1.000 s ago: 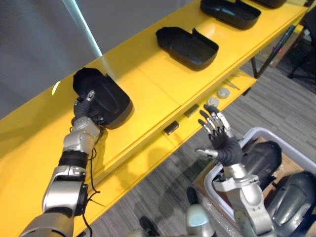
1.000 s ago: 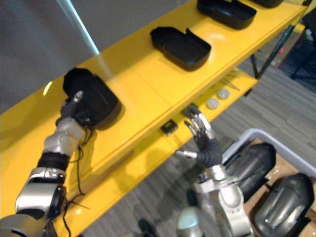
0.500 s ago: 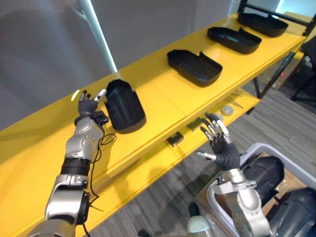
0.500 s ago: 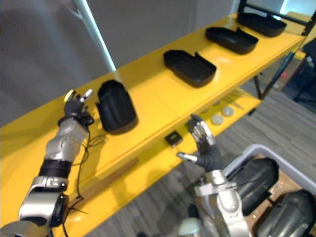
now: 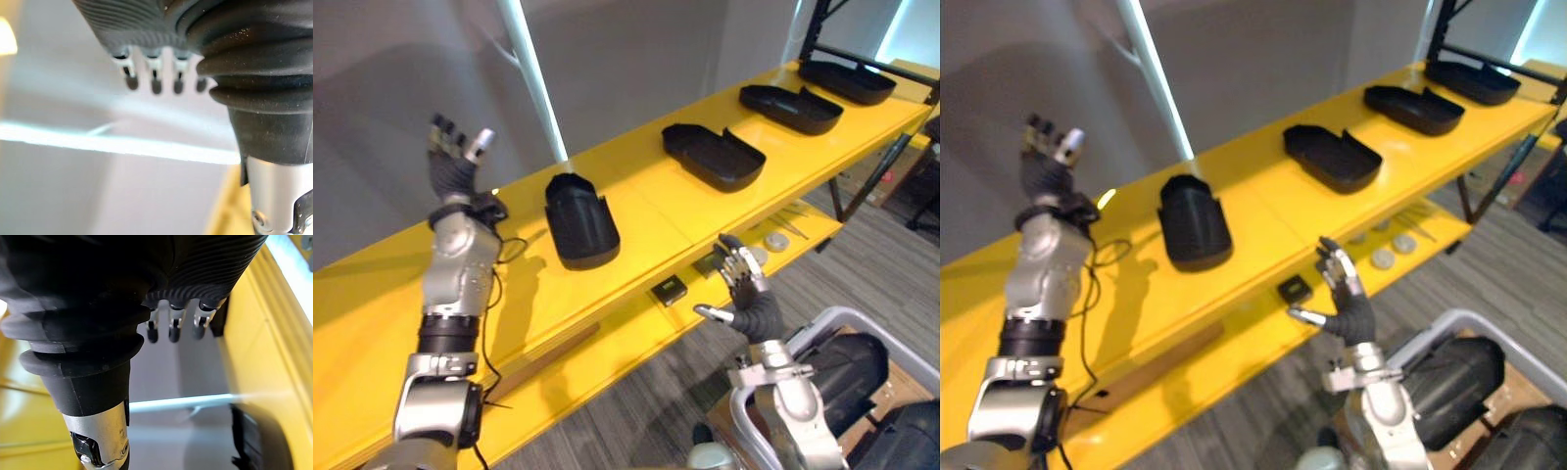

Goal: Walk over and take plastic housings, then place them on the shelf

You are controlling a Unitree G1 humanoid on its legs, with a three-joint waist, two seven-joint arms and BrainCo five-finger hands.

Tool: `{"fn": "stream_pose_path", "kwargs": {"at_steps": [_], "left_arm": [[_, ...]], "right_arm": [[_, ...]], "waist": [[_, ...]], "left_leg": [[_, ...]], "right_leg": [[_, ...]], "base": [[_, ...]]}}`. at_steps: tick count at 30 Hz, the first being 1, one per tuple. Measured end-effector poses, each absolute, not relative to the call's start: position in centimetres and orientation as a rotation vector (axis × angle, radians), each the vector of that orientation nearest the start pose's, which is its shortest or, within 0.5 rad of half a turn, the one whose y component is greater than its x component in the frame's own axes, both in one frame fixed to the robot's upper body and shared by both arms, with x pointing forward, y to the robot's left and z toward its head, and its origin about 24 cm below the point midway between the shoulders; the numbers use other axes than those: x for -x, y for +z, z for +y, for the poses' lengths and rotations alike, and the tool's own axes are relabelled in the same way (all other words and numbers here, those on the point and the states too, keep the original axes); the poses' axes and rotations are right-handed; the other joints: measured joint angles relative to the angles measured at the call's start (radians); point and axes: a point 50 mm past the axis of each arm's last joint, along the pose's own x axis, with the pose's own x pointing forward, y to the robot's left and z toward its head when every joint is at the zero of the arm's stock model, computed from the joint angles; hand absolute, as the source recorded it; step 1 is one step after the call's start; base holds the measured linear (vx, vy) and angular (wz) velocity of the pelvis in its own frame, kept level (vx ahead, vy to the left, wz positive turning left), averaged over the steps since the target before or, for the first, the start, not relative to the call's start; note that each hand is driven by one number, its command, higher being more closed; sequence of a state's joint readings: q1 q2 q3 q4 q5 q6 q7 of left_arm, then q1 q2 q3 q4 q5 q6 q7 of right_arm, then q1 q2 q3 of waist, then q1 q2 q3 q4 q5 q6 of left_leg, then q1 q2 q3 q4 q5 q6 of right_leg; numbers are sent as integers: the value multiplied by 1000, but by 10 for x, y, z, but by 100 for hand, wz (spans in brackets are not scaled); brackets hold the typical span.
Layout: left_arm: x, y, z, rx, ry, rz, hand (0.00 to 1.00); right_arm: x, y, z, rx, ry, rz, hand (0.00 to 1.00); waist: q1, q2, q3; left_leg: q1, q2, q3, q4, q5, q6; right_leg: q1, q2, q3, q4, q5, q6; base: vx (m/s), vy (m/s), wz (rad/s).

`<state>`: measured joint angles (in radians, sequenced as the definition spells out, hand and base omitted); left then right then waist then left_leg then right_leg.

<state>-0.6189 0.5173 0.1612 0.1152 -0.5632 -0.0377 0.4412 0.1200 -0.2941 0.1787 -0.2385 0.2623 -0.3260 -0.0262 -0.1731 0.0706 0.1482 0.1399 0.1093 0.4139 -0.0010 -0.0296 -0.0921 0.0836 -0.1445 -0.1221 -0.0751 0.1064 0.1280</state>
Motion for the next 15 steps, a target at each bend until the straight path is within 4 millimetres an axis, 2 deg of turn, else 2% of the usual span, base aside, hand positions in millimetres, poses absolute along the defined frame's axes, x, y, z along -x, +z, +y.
{"fn": "stream_pose_path", "kwargs": {"at_steps": [2,4,6,7,8,9,11,15], "left_arm": [[-311,249,265,234,456,-657,0],[-294,244,268,231,462,-707,0],[-267,212,264,244,506,-710,0],[-260,202,260,248,519,-701,0],[-246,180,254,259,548,-662,0],[-241,170,251,268,562,-636,0],[-217,131,245,250,632,-505,0],[-192,105,237,223,652,-388,0]], "right_arm": [[-229,95,-158,-6,190,-367,0],[-239,96,-157,13,202,-357,0],[-252,101,-157,10,179,-355,0],[-255,102,-157,-2,172,-358,0],[-262,106,-156,-21,160,-362,0],[-264,108,-154,-26,155,-366,0],[-273,117,-141,-59,174,-391,0],[-278,120,-113,-96,253,-369,0]], "waist": [[13,0,-1],[35,4,-5],[69,2,-23],[80,-1,-25],[105,-11,-30],[114,-16,-33],[147,-40,-40],[196,-68,-44]], "left_leg": [[0,-4,-30,-7,9,2],[-4,-7,-51,-20,22,3],[-18,-12,-86,-39,40,3],[-21,-13,-96,-44,46,4],[-28,-14,-109,-48,54,4],[-31,-15,-115,-50,58,4],[-34,-19,-155,-64,74,4],[-19,-23,-182,-79,82,0]], "right_leg": [[18,-4,-29,-4,-1,-1],[23,-6,-53,-4,-3,-3],[22,-8,-88,-4,-5,-4],[23,-9,-99,-4,-5,-4],[24,-9,-113,-4,-5,-4],[24,-9,-119,-4,-5,-4],[41,-11,-158,-4,-9,-10],[61,-15,-185,3,-26,-12]], "base": [[-55,-23,39],[-40,-23,37],[-33,-23,41],[-21,-16,48],[-16,-10,30],[-23,-7,41],[-25,-2,45],[-38,11,23]]}}
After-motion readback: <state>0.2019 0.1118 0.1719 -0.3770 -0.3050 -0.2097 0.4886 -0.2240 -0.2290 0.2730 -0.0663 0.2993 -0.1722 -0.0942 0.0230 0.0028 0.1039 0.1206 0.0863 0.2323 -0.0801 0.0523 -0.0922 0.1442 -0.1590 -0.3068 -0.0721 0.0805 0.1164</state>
